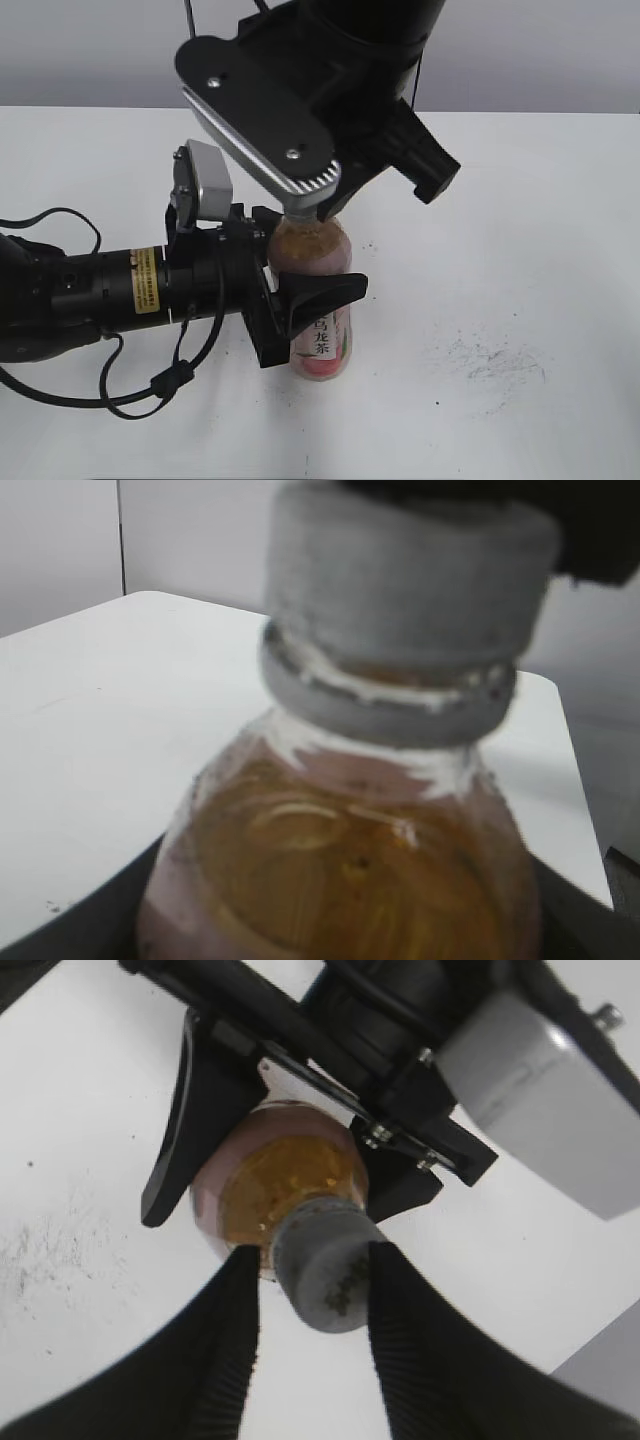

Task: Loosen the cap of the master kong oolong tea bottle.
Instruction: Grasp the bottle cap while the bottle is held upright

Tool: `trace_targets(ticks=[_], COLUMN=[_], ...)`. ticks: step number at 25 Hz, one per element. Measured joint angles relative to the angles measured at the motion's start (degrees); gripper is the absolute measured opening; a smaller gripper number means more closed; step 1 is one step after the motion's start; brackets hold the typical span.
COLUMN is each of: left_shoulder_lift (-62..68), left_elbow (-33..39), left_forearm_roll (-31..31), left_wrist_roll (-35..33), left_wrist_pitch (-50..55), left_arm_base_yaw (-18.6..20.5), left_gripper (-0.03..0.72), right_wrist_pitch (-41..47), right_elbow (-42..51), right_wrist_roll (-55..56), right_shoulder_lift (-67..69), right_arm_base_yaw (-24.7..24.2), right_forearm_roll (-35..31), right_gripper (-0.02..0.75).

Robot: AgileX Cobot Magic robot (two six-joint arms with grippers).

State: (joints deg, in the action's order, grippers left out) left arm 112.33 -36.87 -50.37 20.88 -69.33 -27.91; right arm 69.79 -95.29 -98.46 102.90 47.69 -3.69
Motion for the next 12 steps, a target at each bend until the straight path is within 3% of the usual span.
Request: trace_targets(ticks=[6, 12], left_shoulder_lift=[0.0, 0.0], left_elbow=[0.0, 0.0], left_forearm_roll=[-0.06, -0.1], left_wrist_roll=[-0.18, -0.18], left_wrist_pitch=[0.0, -0.04], left_arm_base_yaw=[0.0, 0.0], left_gripper=[0.445, 0.445], right_wrist_pitch=[0.0, -3.74], right_elbow=[0.0, 0.0], right_wrist_roll=[25.06, 56.29], right_shoulder_lift=[0.0, 0.1], right_arm_base_yaw=[0.0, 0.0], right_forearm_roll=[-0.38, -0.69], right_gripper=[0.48, 0.503])
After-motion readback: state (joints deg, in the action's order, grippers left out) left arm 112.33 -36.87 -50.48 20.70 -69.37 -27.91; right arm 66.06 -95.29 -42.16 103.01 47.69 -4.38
